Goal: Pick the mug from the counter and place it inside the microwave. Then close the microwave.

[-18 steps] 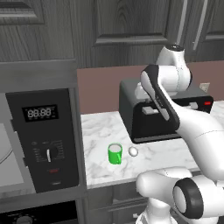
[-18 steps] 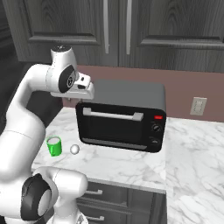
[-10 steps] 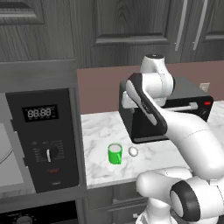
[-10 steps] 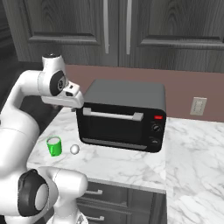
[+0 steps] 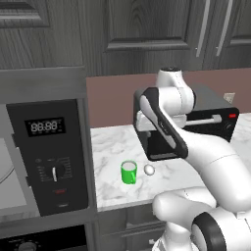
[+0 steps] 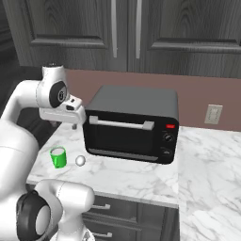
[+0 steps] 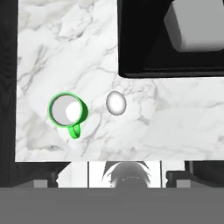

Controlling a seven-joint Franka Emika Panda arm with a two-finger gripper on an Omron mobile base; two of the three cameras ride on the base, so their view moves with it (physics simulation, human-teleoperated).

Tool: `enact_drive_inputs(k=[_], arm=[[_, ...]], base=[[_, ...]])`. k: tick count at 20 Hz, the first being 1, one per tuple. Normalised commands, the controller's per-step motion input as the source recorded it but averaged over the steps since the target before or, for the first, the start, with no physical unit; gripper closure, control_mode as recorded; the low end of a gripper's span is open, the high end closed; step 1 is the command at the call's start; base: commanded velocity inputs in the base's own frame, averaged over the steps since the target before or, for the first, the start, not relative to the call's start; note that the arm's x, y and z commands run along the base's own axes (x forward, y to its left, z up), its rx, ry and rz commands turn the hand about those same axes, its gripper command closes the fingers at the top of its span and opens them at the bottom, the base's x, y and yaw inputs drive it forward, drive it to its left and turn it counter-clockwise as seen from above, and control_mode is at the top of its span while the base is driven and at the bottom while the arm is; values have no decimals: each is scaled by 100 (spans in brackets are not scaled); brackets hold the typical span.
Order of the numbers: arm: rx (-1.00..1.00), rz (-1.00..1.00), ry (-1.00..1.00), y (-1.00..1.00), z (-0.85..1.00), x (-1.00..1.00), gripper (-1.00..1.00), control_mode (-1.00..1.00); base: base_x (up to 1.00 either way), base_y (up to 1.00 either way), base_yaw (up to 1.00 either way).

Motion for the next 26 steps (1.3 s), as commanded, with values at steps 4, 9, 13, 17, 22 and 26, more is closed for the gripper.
enact_drive_inputs(k=[4,9,13,17,22,26], arm=[[0,14,0,24,-7,-42,-100,-100],[0,26,0,33,-17,-6,-100,-100],[5,23,-3,17,-13,0,-100,-100],[3,14,-4,16,-14,0,-100,-100],[0,3,0,21,-36,0,-100,-100],[0,0,0,26,-33,0,-100,-100]], base=[[0,0,0],[0,0,0],[0,0,0],[0,0,0],[0,0,0],[0,0,0]])
